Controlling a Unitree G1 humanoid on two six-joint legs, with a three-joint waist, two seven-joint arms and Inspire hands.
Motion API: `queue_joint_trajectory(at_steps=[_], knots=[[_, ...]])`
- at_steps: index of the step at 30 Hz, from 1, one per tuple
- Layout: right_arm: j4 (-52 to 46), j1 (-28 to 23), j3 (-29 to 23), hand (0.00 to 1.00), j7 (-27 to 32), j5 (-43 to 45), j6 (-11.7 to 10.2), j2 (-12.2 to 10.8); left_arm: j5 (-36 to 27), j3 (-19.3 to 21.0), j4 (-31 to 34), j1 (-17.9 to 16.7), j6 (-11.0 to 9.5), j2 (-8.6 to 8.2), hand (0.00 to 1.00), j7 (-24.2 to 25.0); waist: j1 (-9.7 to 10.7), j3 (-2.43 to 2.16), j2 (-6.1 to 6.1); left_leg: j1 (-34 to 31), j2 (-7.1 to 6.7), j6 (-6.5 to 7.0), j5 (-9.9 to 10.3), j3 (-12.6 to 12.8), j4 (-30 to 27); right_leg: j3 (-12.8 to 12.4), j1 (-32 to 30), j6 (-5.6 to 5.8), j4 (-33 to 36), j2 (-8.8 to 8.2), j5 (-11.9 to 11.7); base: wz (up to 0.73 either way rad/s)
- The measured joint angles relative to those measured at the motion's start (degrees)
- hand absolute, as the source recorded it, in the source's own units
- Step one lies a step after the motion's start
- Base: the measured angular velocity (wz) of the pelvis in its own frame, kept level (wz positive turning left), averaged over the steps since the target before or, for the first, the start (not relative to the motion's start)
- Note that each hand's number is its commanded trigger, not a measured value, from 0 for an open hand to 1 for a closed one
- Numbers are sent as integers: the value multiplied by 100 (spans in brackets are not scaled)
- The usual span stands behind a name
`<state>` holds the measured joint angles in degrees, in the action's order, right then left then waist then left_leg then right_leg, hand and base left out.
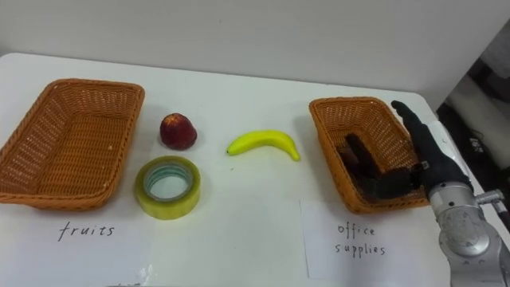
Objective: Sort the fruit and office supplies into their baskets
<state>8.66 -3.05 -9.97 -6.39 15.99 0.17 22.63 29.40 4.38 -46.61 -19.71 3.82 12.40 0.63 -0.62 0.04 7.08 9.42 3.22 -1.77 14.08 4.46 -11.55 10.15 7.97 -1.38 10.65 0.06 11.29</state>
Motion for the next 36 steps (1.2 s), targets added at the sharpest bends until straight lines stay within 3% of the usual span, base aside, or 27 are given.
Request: queue_joint_trajectory(at_steps=[28, 36], knots=[[-264, 10, -8, 0, 163, 38, -6, 1, -4, 6, -2, 10, -1, 14, 0, -52, 0, 3, -43, -9, -1, 0, 0, 5, 16, -8, -12, 1, 3, 3, 1, 0], [-765, 334, -9, 0, 504, -263, -27, 112, -7, 4, -4, 26, -9, 17, 0, -118, 25, 8, -2, -13, 1, 0, 0, 17, 22, -81, -5, 1, -1, 12, 1, 0]])
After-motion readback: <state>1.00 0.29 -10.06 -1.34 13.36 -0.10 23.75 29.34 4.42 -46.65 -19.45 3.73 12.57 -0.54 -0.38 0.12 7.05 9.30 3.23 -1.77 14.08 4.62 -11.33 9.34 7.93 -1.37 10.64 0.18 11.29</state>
